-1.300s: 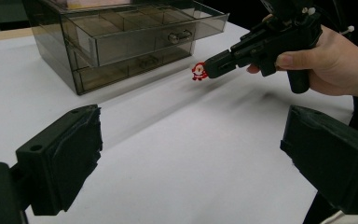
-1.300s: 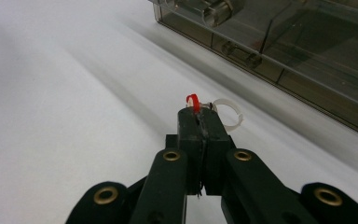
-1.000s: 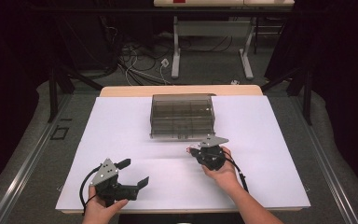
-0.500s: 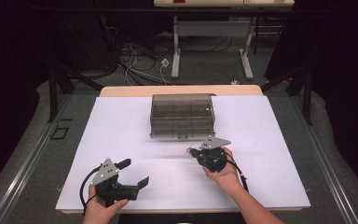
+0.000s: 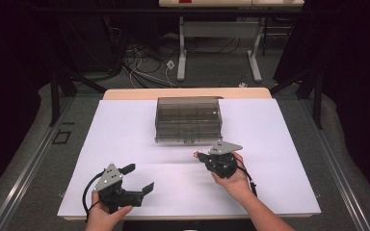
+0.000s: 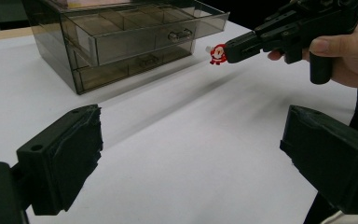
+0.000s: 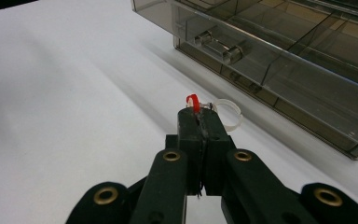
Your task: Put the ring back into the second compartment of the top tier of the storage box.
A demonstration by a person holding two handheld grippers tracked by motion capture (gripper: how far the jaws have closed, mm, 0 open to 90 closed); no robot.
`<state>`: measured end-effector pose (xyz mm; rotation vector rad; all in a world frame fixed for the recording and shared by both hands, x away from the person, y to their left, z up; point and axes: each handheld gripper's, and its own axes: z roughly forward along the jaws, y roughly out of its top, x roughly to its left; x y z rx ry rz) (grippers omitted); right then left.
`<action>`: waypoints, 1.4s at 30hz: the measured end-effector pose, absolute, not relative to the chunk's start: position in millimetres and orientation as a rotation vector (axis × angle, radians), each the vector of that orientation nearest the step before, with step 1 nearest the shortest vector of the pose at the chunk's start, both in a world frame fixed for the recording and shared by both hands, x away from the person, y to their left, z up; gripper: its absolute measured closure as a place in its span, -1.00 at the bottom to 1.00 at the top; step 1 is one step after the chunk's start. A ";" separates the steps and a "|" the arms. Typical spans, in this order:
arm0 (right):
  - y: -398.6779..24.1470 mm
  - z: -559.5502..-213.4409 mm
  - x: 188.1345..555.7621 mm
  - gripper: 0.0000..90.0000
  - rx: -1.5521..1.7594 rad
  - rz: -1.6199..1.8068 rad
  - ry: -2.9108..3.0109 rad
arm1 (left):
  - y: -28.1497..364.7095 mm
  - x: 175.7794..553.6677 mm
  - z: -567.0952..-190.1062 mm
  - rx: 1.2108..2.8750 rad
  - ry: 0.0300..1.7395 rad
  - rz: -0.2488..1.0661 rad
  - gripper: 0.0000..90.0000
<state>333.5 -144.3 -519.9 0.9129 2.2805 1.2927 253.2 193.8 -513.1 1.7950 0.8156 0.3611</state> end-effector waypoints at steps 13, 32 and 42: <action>-144.7 -509.5 328.8 0.99 0.885 1.323 2.275 | 193.9 253.1 -513.0 1.797 0.813 0.363 -0.88; -140.9 -494.3 326.5 0.99 0.850 1.381 2.248 | 193.9 253.0 -513.0 1.797 0.812 0.363 -0.88; -138.0 -482.8 327.6 0.99 0.838 1.405 2.243 | 194.5 253.1 -512.5 1.808 0.808 0.359 -0.88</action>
